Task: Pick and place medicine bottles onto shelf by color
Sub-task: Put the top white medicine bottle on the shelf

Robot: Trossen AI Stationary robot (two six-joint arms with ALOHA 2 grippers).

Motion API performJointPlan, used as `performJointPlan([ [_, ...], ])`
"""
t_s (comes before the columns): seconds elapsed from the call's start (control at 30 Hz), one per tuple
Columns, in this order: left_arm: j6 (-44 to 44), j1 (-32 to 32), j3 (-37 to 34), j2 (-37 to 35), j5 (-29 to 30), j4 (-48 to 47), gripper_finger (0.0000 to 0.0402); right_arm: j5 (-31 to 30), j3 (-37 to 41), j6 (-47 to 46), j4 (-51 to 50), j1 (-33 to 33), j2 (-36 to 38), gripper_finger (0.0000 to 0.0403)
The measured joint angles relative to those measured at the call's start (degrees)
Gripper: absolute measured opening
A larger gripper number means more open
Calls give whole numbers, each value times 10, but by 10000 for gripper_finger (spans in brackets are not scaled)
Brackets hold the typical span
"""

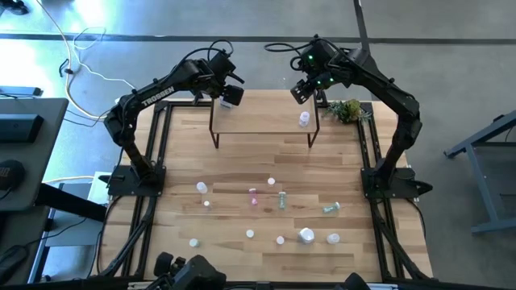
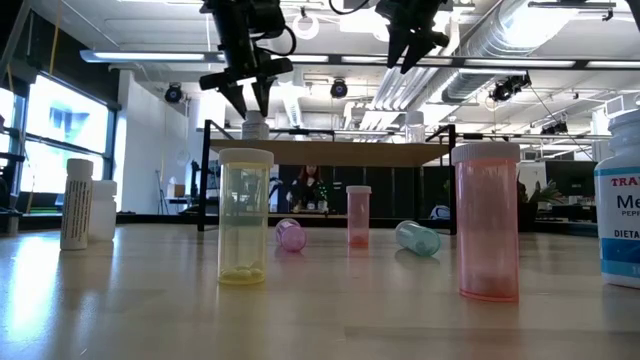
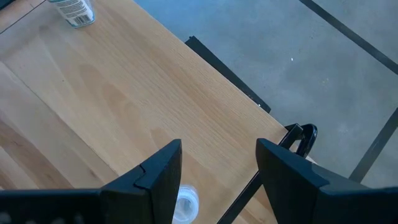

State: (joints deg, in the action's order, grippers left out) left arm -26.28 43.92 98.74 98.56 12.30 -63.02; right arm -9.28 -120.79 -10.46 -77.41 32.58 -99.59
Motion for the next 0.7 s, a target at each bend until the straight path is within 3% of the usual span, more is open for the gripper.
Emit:
performJointPlan([
  [0.7,25,11,0,-24,-16,4,210,1,0,0,0,0,0,197],
])
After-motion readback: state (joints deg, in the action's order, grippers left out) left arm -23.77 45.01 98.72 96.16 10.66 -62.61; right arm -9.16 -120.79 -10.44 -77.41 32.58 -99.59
